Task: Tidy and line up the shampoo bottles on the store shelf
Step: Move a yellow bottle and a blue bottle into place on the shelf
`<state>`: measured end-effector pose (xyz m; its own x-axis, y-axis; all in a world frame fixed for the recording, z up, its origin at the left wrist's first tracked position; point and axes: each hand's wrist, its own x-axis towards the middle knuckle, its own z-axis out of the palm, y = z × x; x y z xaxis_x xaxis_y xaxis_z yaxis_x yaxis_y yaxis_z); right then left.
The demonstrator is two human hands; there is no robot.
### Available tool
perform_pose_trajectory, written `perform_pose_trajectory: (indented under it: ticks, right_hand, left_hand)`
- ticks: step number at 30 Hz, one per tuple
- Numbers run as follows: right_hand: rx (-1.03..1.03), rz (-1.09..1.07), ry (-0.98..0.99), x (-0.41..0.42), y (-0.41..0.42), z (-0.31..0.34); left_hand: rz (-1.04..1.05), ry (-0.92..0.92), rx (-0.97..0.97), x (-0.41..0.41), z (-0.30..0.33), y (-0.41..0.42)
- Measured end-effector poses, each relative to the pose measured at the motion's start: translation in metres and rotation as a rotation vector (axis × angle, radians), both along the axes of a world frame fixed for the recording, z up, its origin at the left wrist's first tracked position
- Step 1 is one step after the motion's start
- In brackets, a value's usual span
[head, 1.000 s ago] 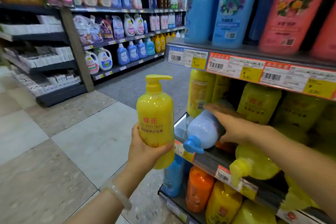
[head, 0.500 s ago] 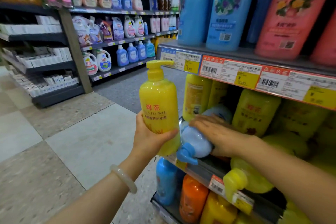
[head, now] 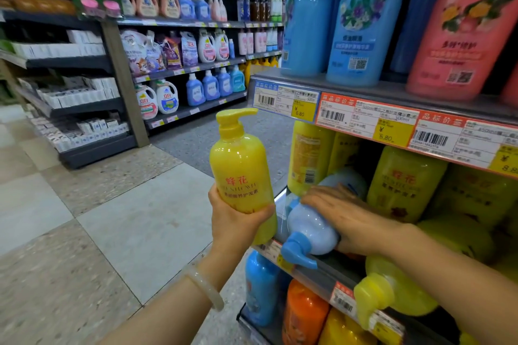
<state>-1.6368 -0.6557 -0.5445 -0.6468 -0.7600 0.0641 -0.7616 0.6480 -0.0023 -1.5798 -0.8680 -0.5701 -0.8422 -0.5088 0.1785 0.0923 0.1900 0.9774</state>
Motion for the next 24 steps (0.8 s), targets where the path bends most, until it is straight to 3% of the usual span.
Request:
perform_pose_trajectory:
  ticks: [8, 14, 24]
  right_hand:
    - [-0.001, -0.033, -0.033, 0.004, -0.001, 0.002]
    - [-0.002, -0.002, 0.008, 0.007, -0.002, 0.008]
    - [-0.097, 0.027, -0.023, 0.005, -0.002, 0.006]
  left_hand:
    - [0.147, -0.033, 0.026, -0.004, 0.007, 0.004]
    - [-0.019, -0.07, -0.126, -0.026, 0.017, 0.018]
    - [-0.326, -0.031, -0.086, -0.05, 0.005, 0.02]
